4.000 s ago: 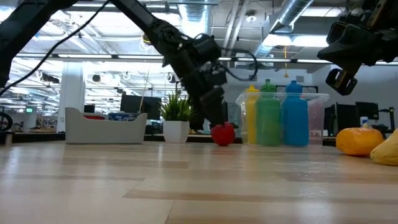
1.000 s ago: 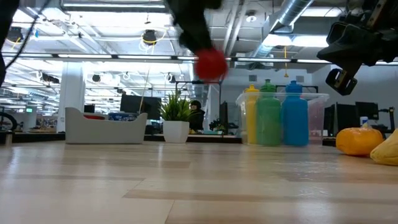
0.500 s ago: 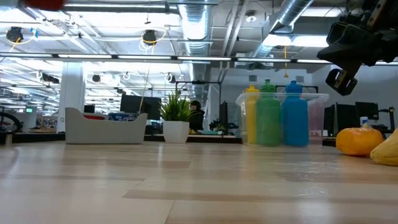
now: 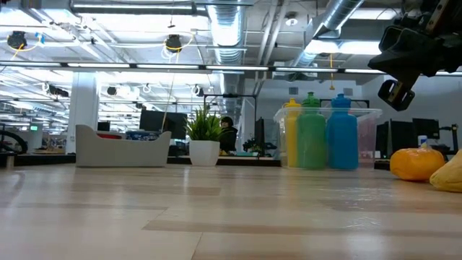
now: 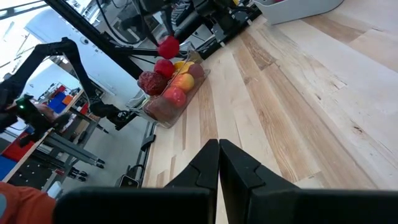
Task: Pick & Place Food Item
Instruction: Put the red apple into the bottom transparent bin, then put the yellow mango into the bottom transparent bin
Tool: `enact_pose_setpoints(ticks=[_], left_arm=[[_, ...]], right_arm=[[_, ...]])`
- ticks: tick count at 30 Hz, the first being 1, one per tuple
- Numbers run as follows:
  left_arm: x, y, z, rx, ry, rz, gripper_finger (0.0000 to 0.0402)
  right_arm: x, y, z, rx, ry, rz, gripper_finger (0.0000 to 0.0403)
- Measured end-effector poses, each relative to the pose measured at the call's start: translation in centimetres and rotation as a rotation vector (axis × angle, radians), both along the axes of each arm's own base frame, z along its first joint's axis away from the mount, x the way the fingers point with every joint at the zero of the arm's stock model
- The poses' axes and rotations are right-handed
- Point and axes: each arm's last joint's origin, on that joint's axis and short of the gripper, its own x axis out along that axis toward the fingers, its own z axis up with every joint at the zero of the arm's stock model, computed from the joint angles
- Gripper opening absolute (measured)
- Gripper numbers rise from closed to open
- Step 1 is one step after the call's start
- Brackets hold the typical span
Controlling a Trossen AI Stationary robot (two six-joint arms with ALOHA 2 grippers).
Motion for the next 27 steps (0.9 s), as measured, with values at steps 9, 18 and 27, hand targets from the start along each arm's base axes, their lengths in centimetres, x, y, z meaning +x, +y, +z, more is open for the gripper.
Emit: enact_pose_setpoints(ticks=[9,18,27], left_arm=[[0.0,0.0,-2.6,0.038,0.033,-0.01,0.023],[0.0,0.0,-3.2,0.04,0.031,-0.009,0.0271],[0.0,0.0,-3.2,0.043,0.023,-0.031,0.0329]], right_arm=[[0.0,0.0,0.0,0.0,0.0,0.0,0.0006],[0.0,0.0,0.0,0.0,0.0,0.0,0.0006],[0.0,0.0,0.0,0.0,0.0,0.0,0.0006]])
